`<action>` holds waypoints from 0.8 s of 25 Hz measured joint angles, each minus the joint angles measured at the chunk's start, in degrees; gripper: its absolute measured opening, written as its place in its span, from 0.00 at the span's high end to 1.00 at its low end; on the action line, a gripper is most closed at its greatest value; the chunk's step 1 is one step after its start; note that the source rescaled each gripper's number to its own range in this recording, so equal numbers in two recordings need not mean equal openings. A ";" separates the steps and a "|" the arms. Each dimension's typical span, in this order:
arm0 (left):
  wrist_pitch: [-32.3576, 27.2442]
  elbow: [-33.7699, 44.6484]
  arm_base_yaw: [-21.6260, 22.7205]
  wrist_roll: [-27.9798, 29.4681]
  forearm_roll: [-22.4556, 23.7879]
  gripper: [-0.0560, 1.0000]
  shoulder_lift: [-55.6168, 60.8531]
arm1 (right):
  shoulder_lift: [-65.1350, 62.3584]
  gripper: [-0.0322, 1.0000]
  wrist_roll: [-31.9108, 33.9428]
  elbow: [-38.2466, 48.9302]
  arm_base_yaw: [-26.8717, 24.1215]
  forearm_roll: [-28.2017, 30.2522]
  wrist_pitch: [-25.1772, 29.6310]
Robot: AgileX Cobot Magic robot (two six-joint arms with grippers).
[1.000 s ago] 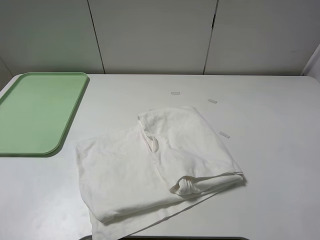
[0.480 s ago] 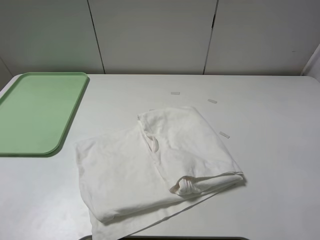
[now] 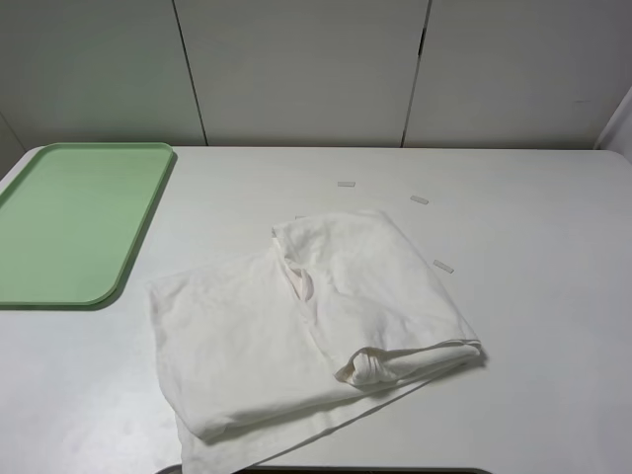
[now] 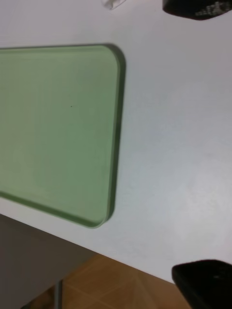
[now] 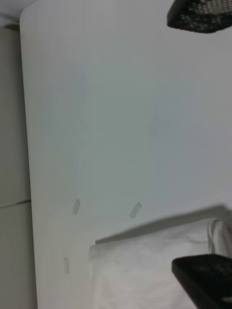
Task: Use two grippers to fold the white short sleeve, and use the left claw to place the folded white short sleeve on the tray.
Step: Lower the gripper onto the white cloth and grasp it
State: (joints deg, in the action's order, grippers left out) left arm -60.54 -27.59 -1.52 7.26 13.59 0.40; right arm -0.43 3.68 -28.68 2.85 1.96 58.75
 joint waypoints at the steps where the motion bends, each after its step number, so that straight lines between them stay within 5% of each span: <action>1: 0.00 0.00 0.00 0.00 0.00 0.00 0.00 | 0.00 0.00 0.00 0.00 0.00 0.00 0.00; 20: 0.00 0.00 -0.80 0.00 0.00 0.00 0.00 | 0.00 0.00 0.00 0.00 0.00 -0.05 0.00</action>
State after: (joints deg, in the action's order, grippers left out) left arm -60.54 -27.59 -2.32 7.26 13.59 0.40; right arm -0.43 3.68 -28.68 2.85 1.91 58.75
